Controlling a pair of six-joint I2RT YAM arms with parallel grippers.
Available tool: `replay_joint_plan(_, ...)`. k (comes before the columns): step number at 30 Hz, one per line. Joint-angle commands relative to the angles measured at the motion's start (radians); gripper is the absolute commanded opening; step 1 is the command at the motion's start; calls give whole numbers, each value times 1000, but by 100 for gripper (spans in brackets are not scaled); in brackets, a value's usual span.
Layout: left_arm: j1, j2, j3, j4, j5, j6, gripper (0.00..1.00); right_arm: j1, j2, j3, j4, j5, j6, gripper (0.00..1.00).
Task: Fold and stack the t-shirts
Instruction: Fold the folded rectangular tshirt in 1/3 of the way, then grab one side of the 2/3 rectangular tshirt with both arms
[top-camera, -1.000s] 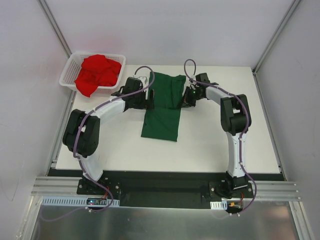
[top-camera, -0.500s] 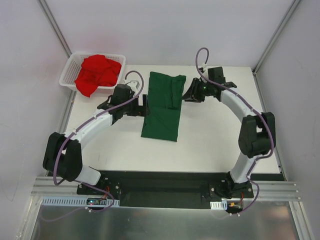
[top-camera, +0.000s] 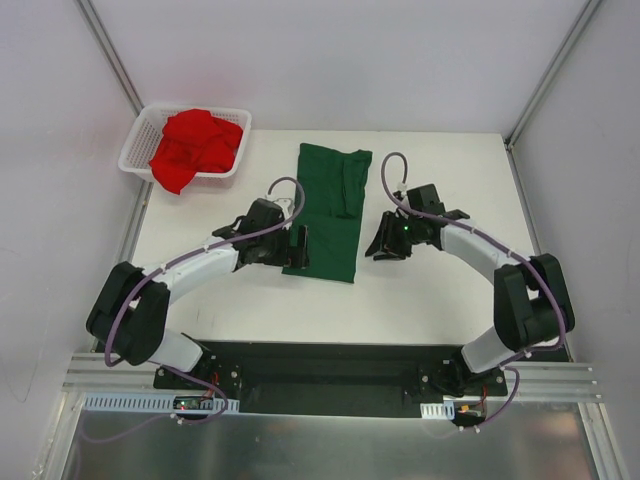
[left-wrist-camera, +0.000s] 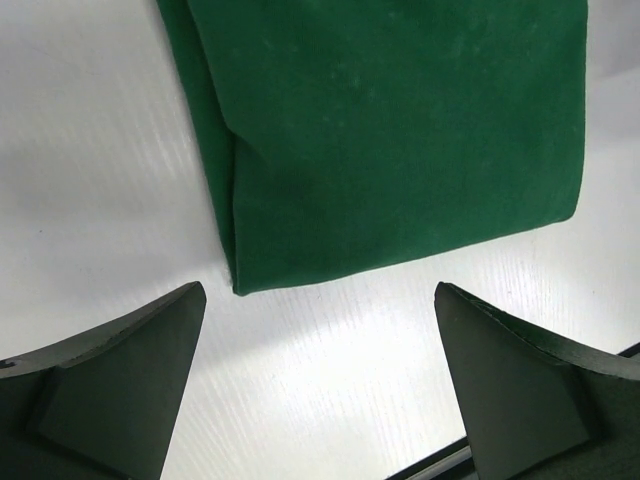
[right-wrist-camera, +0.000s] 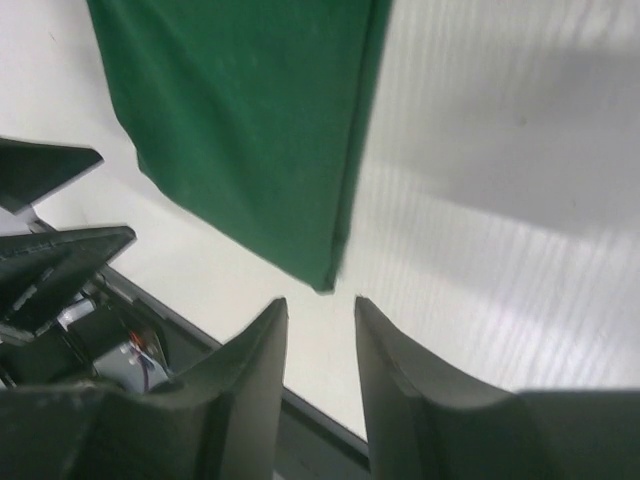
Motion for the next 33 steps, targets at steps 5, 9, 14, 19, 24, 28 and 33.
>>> replay_joint_plan(5,-35,86,4,48,-16,-38,99,39,-125,-96,69,41,69,37)
replay_joint_plan(9,-49,105,16,54,-21,-31,99,53,-119,-113,92,47,82,37)
replay_joint_plan(14,-49,94,8,60,-40,-27,99,62,-96,-102,94,51,90,38)
replay_joint_plan(19,-49,77,-11,73,-56,-28,99,76,-87,-92,89,70,95,42)
replay_joint_plan(24,-49,76,-18,83,-41,-23,99,79,-84,-84,66,100,93,48)
replay_joint_plan(28,-49,76,-21,85,-45,-12,99,82,-87,-66,28,130,84,56)
replay_joint_plan(33,-49,59,-28,83,-36,-17,99,88,-118,-26,-58,191,64,59)
